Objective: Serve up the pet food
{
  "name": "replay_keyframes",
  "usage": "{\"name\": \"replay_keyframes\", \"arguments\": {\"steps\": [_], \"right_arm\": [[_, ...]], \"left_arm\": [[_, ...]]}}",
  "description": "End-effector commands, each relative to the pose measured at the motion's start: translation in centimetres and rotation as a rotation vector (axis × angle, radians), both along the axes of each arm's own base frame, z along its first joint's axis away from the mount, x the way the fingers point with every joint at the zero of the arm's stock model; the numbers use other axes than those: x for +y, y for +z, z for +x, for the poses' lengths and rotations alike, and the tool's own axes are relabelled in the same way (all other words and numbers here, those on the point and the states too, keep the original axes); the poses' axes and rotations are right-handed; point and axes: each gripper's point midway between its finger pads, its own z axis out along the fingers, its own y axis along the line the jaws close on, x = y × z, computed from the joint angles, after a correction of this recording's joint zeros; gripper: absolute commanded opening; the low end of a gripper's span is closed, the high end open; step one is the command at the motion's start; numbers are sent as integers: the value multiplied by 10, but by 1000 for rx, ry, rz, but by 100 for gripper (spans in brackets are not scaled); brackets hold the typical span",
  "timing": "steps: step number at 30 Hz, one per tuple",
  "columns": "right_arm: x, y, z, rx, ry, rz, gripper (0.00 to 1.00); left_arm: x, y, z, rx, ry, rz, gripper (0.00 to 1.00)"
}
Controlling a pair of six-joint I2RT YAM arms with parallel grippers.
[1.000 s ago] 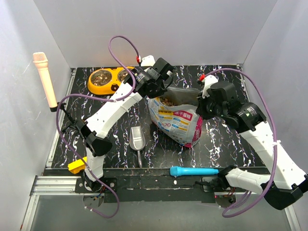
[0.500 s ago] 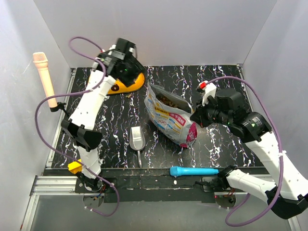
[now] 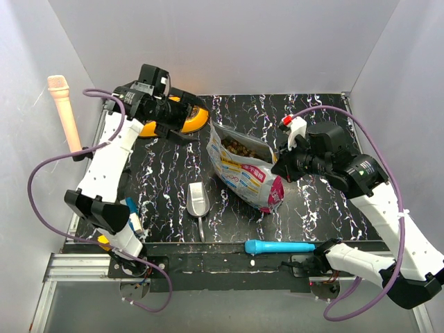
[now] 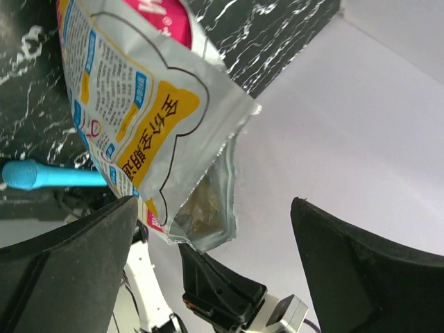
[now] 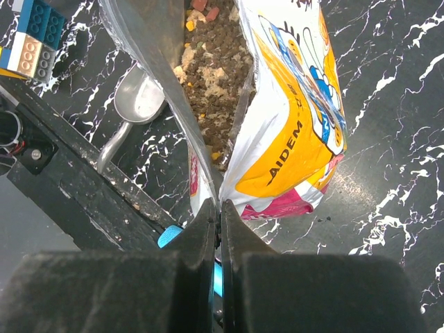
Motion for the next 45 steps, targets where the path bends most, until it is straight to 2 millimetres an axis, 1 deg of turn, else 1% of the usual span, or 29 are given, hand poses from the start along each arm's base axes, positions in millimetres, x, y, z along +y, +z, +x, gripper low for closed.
{"name": "replay_keyframes", "arguments": {"steps": [1,4,7,8,10,12,14,16,19,20,21,22,25,26,28,29,31,32,34,36,37,39,40,41,42,43,45], "right_arm": [[-3,15,2,-48,10,3,1],[-2,17,3,-57,12,12,1],[-3,17,4,-62,7,1,1],[-4,18,5,-67,6,-4,1],[-7,19,9,-82,-11,-19,1],[-10,18,11,-86,-21,-40,1],[-13,16,13,-86,-34,-62,1],[-18,14,15,-96,-43,-86,1],[-27,12,15,-128,-46,-126,1],[-29,11,14,-140,-42,-137,1],[-31,11,12,-151,-32,-146,1],[-33,8,11,-156,-21,-160,1],[-40,2,3,-169,25,-206,1],[-41,1,-2,-170,50,-215,1],[-51,-3,-8,-180,44,-246,1],[-61,-5,-8,-194,16,-275,1],[-73,-9,-13,-202,-16,-301,1],[-75,-11,-15,-198,-19,-302,1],[-76,-7,-17,-194,-31,-295,1],[-70,6,-11,-201,-43,-270,1],[-63,17,-9,-210,-36,-240,1],[-48,40,1,-224,-37,-184,18],[-39,51,5,-230,-24,-158,36],[-28,56,10,-223,-11,-155,64],[-16,60,20,-220,-12,-170,71],[-5,67,24,-227,-3,-175,77],[20,71,34,-242,32,-203,82]], "left_arm": [[-22,-4,-11,134,-4,-106,93],[-37,-14,-4,138,-24,-77,95],[-51,-35,-4,173,-55,-30,96],[-55,-42,-5,190,-62,-18,95],[-58,-53,-6,190,-67,24,85],[-55,-62,-5,178,-60,63,78],[-54,-68,-2,164,-66,80,66],[-52,-72,4,146,-65,106,55],[-53,-74,7,144,-71,121,50],[-52,-73,9,133,-70,130,44],[-51,-73,12,118,-65,141,38],[-49,-71,17,98,-56,148,28],[-41,-68,31,70,-35,149,5],[-38,-67,36,60,-28,147,0],[-30,-63,46,51,-6,142,0],[-27,-58,49,41,3,142,0],[-19,-53,54,37,22,152,0],[-19,-52,52,46,20,150,0],[-20,-56,46,96,15,126,0],[-25,-63,36,165,3,90,0],[-27,-65,32,191,5,77,0],[-28,-64,28,204,5,61,0],[-27,-64,27,204,9,66,0],[-25,-61,27,194,15,67,0],[-25,-60,26,190,18,67,0],[-25,-58,26,185,22,63,0],[-26,-57,26,187,24,53,0]]}}
